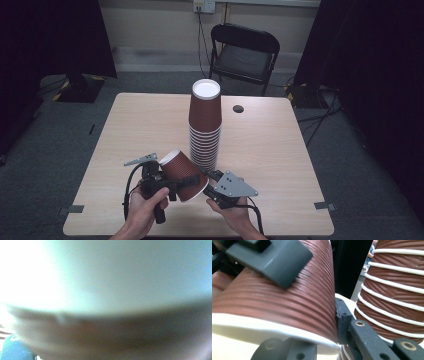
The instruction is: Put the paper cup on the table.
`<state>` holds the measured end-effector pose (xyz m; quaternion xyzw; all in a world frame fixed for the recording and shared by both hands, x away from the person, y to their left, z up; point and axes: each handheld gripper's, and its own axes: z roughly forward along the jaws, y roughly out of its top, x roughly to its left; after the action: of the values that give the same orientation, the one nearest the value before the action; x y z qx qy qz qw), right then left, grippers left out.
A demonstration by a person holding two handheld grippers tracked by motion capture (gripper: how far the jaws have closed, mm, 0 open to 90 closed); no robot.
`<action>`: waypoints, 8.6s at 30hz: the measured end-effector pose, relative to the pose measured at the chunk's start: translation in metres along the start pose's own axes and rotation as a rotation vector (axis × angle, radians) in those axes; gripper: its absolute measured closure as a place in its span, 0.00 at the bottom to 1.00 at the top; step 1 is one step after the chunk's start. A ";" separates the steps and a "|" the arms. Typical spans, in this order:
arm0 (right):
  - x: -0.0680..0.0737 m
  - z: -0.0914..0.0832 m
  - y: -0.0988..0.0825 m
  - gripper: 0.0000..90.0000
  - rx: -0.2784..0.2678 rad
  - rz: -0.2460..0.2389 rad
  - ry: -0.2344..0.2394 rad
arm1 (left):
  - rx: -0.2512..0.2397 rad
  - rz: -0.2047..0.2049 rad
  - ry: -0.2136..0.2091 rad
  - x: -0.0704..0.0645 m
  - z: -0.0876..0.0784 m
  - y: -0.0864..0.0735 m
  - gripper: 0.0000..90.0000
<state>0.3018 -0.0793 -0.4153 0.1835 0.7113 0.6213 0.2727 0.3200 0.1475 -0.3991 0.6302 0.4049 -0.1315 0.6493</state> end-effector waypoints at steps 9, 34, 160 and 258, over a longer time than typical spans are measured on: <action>0.002 -0.006 0.004 0.94 -0.015 0.014 -0.014 | -0.009 0.000 -0.029 0.001 -0.003 0.007 0.10; 0.005 -0.025 0.000 0.96 0.065 0.037 0.002 | -0.070 0.137 0.066 0.004 -0.013 0.022 0.17; -0.058 0.004 -0.004 0.76 0.797 0.497 0.353 | 0.477 0.975 0.035 -0.014 0.042 -0.044 0.07; -0.110 -0.089 -0.040 0.45 0.524 0.527 0.003 | -0.060 0.639 0.479 0.063 -0.034 0.054 0.07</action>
<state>0.3358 -0.2214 -0.4300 0.4230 0.7749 0.4674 0.0462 0.3847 0.2092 -0.4004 0.7181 0.3319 0.2394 0.5629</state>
